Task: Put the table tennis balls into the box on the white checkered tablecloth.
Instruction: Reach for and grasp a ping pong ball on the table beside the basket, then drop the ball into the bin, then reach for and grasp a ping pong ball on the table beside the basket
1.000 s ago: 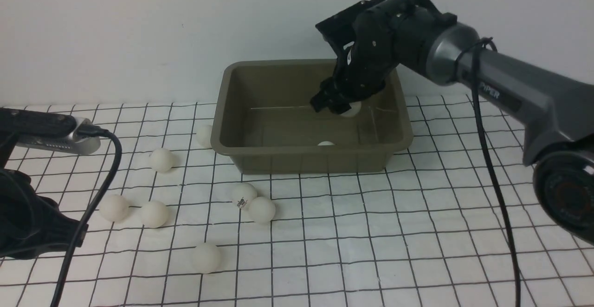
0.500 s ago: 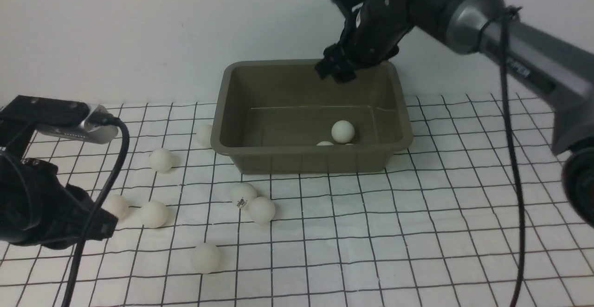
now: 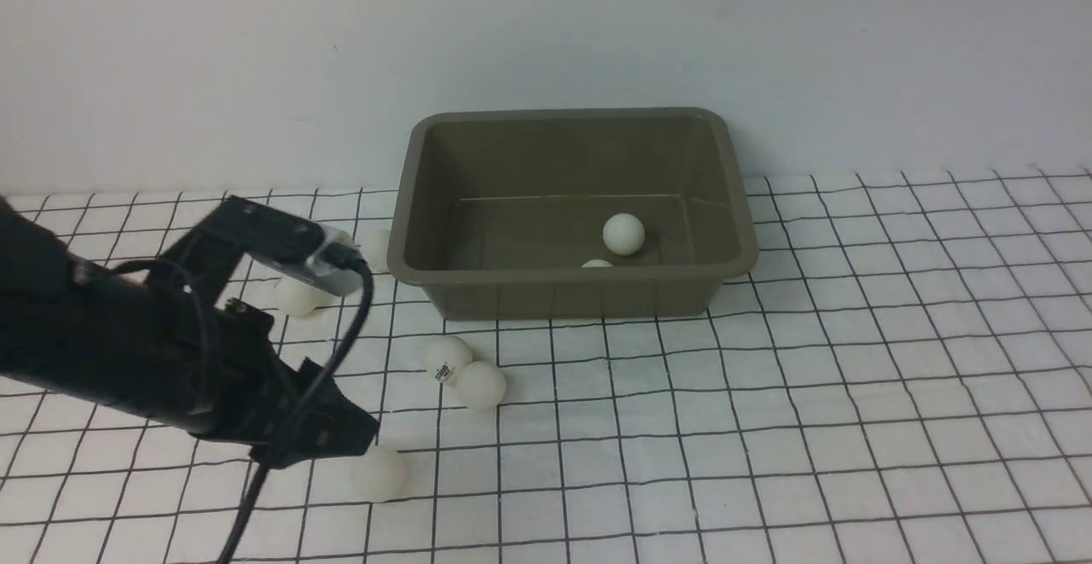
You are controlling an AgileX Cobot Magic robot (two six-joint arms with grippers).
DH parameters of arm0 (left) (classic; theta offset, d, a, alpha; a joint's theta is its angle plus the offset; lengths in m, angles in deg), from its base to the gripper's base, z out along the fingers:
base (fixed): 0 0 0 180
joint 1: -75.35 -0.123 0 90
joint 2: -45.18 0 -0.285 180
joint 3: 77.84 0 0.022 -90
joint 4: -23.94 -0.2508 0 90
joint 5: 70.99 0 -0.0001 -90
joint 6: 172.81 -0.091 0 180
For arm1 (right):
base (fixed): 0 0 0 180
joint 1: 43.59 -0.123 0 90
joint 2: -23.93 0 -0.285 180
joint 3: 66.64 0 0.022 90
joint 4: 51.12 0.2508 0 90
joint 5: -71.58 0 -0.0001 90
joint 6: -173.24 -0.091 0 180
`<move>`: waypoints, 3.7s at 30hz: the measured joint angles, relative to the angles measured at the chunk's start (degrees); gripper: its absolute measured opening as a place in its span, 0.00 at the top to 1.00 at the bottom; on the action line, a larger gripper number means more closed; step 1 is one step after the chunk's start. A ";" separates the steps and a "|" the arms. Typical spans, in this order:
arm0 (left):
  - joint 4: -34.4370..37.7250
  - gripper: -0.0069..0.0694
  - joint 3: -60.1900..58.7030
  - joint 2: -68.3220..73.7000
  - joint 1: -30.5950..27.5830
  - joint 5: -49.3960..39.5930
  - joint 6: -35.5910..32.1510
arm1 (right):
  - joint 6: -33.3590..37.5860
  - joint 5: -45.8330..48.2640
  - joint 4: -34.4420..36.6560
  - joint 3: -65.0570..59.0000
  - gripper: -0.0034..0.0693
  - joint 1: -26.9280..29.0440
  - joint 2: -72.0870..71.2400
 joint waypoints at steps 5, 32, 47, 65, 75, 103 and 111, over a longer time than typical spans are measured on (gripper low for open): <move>-4.14 0.39 0.00 3.58 2.86 5.90 2.00 | 0.00 0.43 0.20 -5.82 0.98 0.00 -8.88; -5.91 0.17 1.07 17.26 5.72 14.26 -2.03 | -1.08 1.17 4.61 -39.72 0.98 0.00 -39.38; -5.50 0.28 1.28 23.79 8.19 18.67 0.59 | -1.08 1.17 6.37 -39.86 0.98 0.00 -39.82; -16.13 0.46 14.57 12.95 8.23 1.61 16.06 | -12.85 0.93 -4.43 -66.34 0.98 0.00 -64.20; -22.21 0.46 33.87 21.53 9.21 4.37 20.11 | -21.90 -2.27 5.09 -89.91 0.98 0.00 -79.87; -37.20 0.15 62.14 42.71 17.54 -7.94 15.77 | -22.05 -4.12 10.83 -90.59 0.98 0.00 -81.08; -39.19 0.25 65.76 36.79 10.05 -20.93 21.46 | -21.76 -4.25 10.83 -90.59 0.98 0.00 -81.08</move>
